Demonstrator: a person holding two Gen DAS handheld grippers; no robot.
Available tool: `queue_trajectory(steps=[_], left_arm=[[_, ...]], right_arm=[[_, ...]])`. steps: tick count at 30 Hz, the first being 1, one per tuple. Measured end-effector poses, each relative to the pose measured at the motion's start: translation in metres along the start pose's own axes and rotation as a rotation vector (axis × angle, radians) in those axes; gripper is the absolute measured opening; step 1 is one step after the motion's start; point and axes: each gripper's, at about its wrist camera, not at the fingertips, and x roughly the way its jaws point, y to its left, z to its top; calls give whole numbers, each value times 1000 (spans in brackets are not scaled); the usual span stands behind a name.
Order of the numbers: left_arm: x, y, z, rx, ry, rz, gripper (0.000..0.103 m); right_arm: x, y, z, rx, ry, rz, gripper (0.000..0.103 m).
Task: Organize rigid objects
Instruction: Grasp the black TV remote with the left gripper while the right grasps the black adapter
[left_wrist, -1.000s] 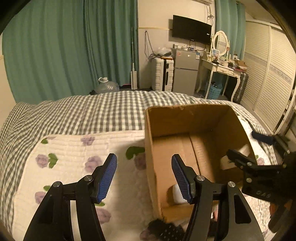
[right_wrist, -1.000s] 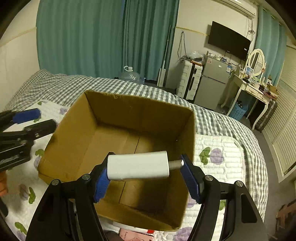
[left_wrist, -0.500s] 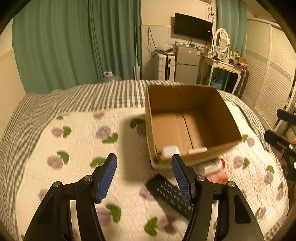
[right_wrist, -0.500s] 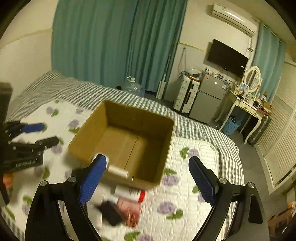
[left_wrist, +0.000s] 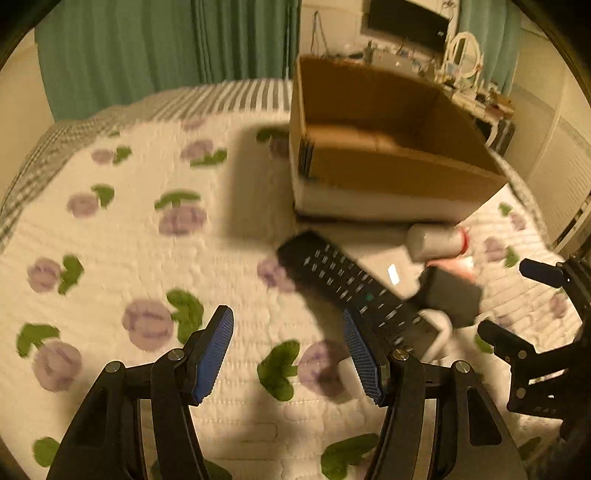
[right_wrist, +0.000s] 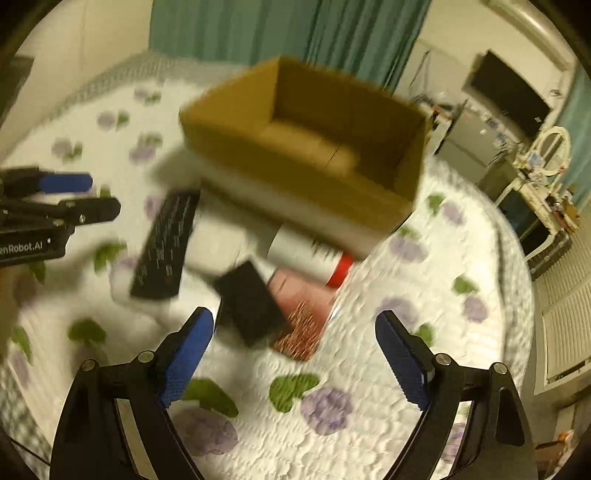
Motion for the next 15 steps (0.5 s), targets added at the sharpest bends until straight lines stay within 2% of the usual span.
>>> queue_trajectory(steps=[3,5,11,14,15], left_arm=[[12,2,-4,-21,20,-7,64],[17,0,-4,-16,24,-4,64],[19,-6,0,-3,22,-1,64],[19,-9,4,0,21,2,64],[19,-11,5,4,22,4,64]], right_arm=[[18,3,-3,-27,38,9,87],[26,5,-3,-46,50,5,82],[45,10,12,-86,36,19,75],[53,13,17,-80,34,51,71],[55,12,17,-63,39,71,67]])
